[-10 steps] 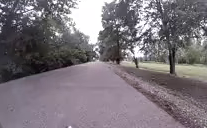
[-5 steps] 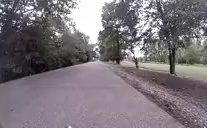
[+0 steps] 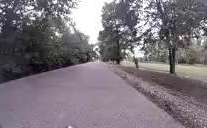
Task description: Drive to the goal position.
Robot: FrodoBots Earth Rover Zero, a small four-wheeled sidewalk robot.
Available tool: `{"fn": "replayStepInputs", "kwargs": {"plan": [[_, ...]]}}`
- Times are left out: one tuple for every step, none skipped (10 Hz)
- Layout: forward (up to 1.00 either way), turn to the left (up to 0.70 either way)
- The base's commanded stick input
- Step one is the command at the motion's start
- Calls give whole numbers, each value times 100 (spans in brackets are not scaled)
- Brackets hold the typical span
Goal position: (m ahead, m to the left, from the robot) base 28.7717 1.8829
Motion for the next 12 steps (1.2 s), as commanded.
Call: {"fn": "replayStepInputs", "kwargs": {"plan": [[55, 1], [17, 1], [39, 1], [86, 1], [100, 1], [100, 1], [100, 1], [100, 1], [100, 1], [100, 1], [100, 1], [92, 1]]}}
